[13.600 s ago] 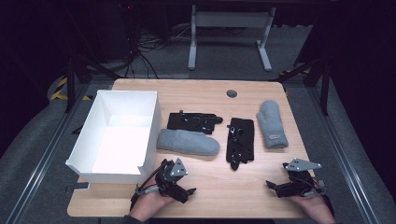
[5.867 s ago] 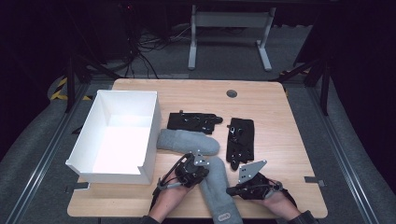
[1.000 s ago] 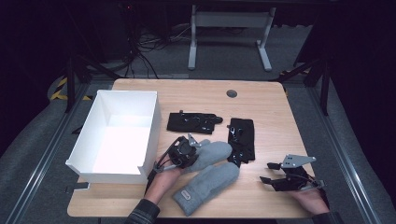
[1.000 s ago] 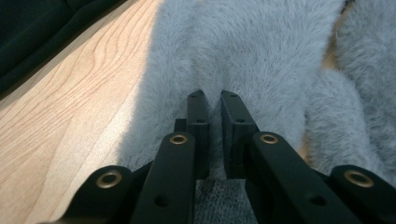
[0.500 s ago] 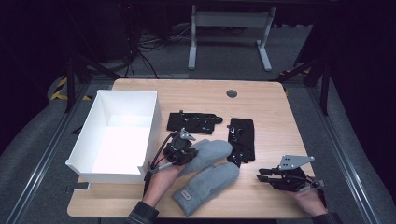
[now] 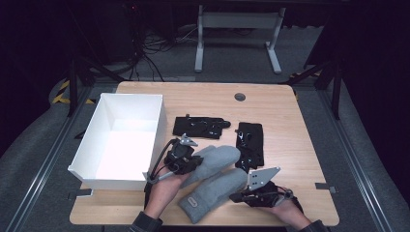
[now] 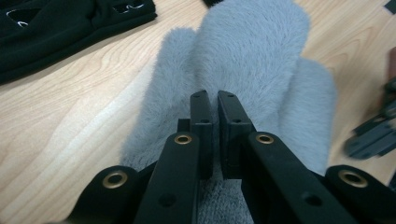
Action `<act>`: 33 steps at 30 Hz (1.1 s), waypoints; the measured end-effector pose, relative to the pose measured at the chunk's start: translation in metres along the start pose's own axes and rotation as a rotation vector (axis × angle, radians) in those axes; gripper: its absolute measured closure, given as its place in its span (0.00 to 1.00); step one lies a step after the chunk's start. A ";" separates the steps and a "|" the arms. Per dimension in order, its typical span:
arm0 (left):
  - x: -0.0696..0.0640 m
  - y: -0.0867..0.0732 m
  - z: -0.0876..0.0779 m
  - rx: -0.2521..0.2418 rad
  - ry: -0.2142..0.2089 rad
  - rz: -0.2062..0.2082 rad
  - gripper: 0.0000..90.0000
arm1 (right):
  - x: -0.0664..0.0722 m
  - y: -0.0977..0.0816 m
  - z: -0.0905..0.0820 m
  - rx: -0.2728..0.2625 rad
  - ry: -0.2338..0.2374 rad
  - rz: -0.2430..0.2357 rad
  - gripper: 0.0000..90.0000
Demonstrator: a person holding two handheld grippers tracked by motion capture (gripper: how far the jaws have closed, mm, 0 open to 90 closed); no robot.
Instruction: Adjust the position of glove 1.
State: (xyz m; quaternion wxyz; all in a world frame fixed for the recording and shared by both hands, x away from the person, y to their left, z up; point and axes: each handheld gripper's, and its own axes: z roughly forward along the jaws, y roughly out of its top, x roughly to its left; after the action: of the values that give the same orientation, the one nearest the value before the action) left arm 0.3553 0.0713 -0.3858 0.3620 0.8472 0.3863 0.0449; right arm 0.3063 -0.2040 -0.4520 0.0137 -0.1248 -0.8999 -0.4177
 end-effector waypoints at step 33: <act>-0.033 -0.030 -0.006 0.004 -0.053 0.031 0.70 | -0.013 0.012 0.011 -0.015 -0.119 -0.002 0.94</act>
State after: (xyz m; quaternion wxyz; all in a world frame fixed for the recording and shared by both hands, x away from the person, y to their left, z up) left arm 0.3118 0.0657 -0.3938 0.3698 0.8547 0.3633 0.0273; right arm 0.3222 -0.1914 -0.4516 -0.0413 -0.1485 -0.8962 -0.4161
